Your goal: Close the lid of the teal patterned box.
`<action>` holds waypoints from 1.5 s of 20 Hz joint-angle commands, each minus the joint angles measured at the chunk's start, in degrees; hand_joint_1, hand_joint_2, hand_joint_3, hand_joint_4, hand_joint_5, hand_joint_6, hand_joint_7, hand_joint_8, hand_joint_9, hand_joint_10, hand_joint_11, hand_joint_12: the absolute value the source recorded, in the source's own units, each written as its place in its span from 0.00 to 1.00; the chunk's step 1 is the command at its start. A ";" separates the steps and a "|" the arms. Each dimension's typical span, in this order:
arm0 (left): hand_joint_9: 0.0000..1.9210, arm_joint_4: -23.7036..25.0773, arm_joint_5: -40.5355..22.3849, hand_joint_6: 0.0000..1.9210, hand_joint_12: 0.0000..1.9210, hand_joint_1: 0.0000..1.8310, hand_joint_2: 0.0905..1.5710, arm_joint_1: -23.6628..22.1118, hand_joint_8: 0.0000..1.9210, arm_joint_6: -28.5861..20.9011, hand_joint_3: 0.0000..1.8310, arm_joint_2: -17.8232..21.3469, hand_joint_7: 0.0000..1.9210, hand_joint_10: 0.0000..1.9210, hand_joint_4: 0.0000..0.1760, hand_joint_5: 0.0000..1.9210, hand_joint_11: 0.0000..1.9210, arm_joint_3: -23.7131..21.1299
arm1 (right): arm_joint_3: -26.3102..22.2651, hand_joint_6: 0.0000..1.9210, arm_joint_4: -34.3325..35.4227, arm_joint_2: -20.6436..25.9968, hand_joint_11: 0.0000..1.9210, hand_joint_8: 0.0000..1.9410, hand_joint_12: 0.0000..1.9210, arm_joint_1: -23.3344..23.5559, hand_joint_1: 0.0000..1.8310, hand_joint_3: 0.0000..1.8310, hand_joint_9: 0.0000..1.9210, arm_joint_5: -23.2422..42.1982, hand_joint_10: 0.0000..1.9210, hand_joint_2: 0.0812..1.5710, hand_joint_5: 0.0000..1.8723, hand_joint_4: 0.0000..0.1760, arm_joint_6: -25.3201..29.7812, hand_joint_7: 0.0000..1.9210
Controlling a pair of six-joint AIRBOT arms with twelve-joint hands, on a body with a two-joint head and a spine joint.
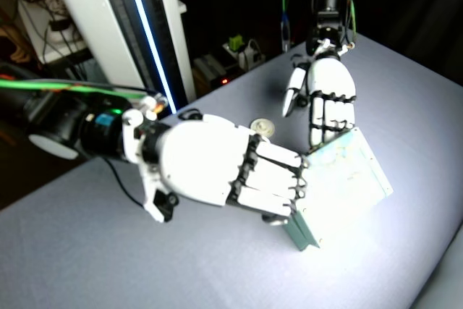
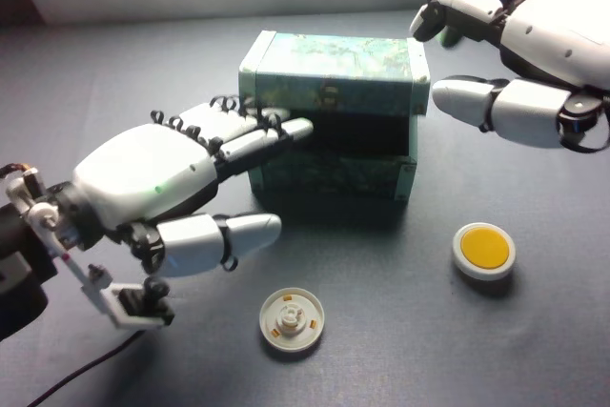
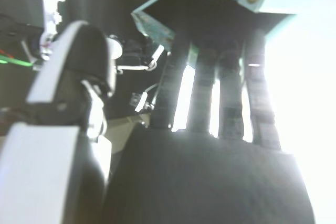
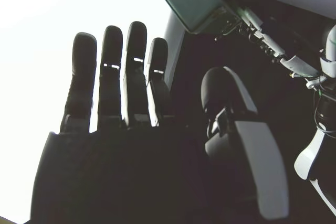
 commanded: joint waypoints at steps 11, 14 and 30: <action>0.16 -1.03 -16.33 0.02 0.67 0.04 0.92 4.62 0.01 0.85 0.00 5.89 0.19 0.08 0.07 0.14 0.00 -5.00 | -6.75 0.47 -0.97 8.73 0.08 0.44 0.99 -6.40 0.01 0.00 0.19 20.41 0.68 0.91 0.06 0.00 2.33 0.19; 0.12 -3.94 -20.61 0.01 0.48 0.01 0.92 6.14 0.00 4.10 0.00 7.93 0.14 0.03 0.00 0.11 0.00 -6.61 | -8.92 0.42 -1.10 11.55 0.01 0.40 1.00 -8.88 0.02 0.01 0.04 25.33 0.66 0.95 0.00 0.00 2.33 0.09; 0.02 -19.99 -44.10 0.00 0.00 0.12 0.90 17.97 0.00 12.03 0.00 14.47 0.00 0.01 0.58 0.00 0.01 -12.09 | -16.80 0.00 5.52 20.52 0.00 0.00 0.03 -25.47 0.13 0.00 0.00 50.49 0.00 0.90 0.00 0.00 2.29 0.00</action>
